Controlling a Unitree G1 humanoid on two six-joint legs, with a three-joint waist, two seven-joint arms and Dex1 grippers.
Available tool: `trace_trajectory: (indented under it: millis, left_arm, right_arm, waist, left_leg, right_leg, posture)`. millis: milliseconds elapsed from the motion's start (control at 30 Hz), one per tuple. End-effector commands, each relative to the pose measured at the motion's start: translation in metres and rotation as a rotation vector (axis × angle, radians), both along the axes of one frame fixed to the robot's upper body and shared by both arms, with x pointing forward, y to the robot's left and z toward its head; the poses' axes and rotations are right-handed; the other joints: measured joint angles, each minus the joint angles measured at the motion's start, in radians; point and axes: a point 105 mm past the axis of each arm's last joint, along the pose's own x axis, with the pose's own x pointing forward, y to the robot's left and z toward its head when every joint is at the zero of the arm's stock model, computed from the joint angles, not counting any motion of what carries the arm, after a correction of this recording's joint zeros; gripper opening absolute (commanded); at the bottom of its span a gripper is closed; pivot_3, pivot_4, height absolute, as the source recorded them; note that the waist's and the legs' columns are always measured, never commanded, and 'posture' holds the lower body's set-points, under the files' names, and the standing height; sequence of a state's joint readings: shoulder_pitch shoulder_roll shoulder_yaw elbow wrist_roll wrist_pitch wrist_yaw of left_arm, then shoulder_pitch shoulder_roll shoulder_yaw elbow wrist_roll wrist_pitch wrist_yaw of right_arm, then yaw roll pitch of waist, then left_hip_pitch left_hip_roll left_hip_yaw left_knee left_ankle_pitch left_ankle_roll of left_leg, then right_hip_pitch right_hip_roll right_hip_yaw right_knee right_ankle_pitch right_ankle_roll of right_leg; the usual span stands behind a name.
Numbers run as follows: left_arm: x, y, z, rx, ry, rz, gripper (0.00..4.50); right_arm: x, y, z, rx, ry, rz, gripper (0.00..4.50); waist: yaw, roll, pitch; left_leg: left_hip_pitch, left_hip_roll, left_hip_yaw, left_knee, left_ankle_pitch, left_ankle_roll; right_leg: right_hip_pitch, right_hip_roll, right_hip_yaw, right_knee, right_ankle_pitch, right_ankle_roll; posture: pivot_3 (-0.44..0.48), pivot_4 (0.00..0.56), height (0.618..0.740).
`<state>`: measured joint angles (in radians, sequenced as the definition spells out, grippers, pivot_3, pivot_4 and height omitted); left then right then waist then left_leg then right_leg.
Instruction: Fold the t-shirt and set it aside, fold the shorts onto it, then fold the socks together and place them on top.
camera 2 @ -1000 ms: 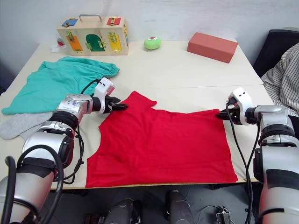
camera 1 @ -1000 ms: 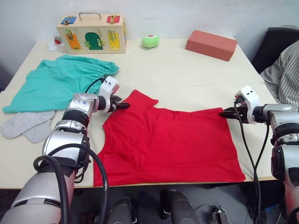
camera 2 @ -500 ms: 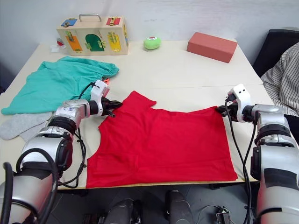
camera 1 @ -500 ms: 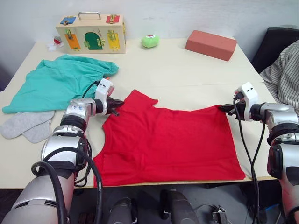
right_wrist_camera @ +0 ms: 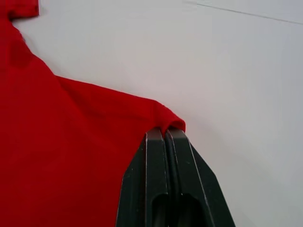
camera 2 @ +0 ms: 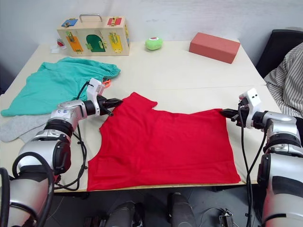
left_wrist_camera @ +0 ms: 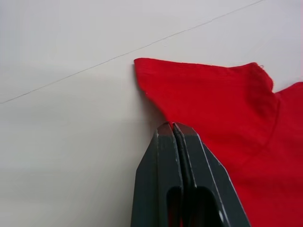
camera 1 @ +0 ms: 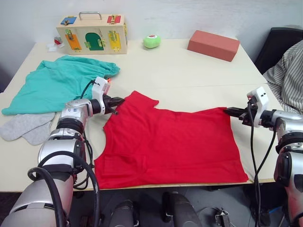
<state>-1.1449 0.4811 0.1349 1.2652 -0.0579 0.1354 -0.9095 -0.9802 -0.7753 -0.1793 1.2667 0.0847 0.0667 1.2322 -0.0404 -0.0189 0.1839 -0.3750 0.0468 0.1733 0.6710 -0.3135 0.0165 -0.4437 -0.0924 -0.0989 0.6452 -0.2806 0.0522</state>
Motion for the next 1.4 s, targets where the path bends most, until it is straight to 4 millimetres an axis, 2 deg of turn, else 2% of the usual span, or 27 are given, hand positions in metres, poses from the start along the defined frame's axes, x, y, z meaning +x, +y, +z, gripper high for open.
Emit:
trace_trajectory:
  millis: [33, 400, 667, 967, 1033, 1167, 1300, 1400]
  left_arm:
    - [-0.003, 0.009, 0.018, 0.033, -0.088, -0.036, 0.01]
    - [-0.019, 0.026, 0.014, 0.054, -0.143, -0.077, 0.01]
    - [-0.034, 0.034, 0.0, 0.093, -0.157, -0.078, 0.01]
    - [-0.062, 0.029, -0.016, 0.119, -0.151, -0.113, 0.01]
    - [-0.064, 0.028, -0.015, 0.111, -0.159, -0.109, 0.01]
    - [-0.056, 0.029, 0.002, 0.021, -0.155, -0.068, 0.01]
    - [-0.042, 0.013, 0.015, 0.021, -0.113, -0.104, 0.84]
    - [-0.031, 0.011, 0.017, -0.018, -0.044, -0.075, 1.79]
  right_arm:
    - [-0.007, -0.015, 0.024, 0.028, -0.116, -0.007, 0.0]
    - [-0.024, -0.027, 0.019, 0.103, -0.166, -0.006, 0.0]
    - [-0.043, -0.031, -0.01, 0.097, -0.135, -0.004, 0.0]
    - [-0.051, -0.019, -0.044, 0.082, -0.083, 0.016, 0.0]
    - [-0.052, -0.017, -0.047, 0.077, -0.079, 0.022, 0.0]
    - [-0.051, -0.016, -0.046, 0.068, -0.08, 0.028, 0.0]
    - [-0.047, -0.014, -0.041, 0.062, -0.093, 0.037, 0.0]
    - [-0.046, -0.011, -0.04, 0.057, -0.098, 0.052, 0.0]
  waist:
    - [0.0, 0.0, 0.0]
    - [0.0, 0.0, 0.0]
    - [0.006, 0.0, 0.0]
    - [0.008, 0.0, 0.0]
    - [0.009, 0.0, 0.0]
    - [0.01, 0.0, 0.0]
    - [0.013, 0.0, 0.0]
    - [0.012, 0.0, 0.0]
  left_leg:
    - [0.0, 0.0, 0.0, 0.0, 0.0, 0.0]
    - [0.0, 0.0, 0.0, 0.001, 0.0, 0.0]
    - [0.0, 0.0, 0.0, 0.003, 0.0, 0.0]
    - [0.001, 0.001, -0.001, 0.005, 0.0, 0.0]
    - [0.001, 0.0, -0.001, 0.005, 0.0, 0.0]
    - [0.001, 0.001, -0.001, 0.007, 0.0, 0.0]
    - [0.001, 0.0, -0.001, 0.008, -0.001, 0.001]
    - [0.001, 0.0, -0.001, 0.009, -0.001, 0.001]
  right_leg:
    - [0.0, 0.0, 0.0, 0.0, 0.0, 0.0]
    - [0.0, 0.0, 0.0, 0.0, 0.0, 0.0]
    - [0.0, -0.001, 0.001, 0.0, 0.0, 0.0]
    - [0.0, -0.001, 0.01, 0.002, 0.0, 0.0]
    - [0.0, -0.001, 0.01, 0.002, 0.0, 0.0]
    - [0.0, -0.002, 0.01, 0.003, 0.0, 0.0]
    - [0.001, -0.002, 0.01, 0.004, 0.0, 0.0]
    - [0.001, -0.002, 0.01, 0.004, 0.0, 0.0]
  posture:
    - [0.0, 0.15, 0.74]
    - [0.0, 0.15, 0.74]
    - [0.0, 0.15, 0.74]
    - [0.0, 0.15, 0.74]
    - [0.0, 0.15, 0.74]
    - [0.0, 0.15, 0.74]
    - [0.0, 0.15, 0.74]
    - [0.0, 0.15, 0.74]
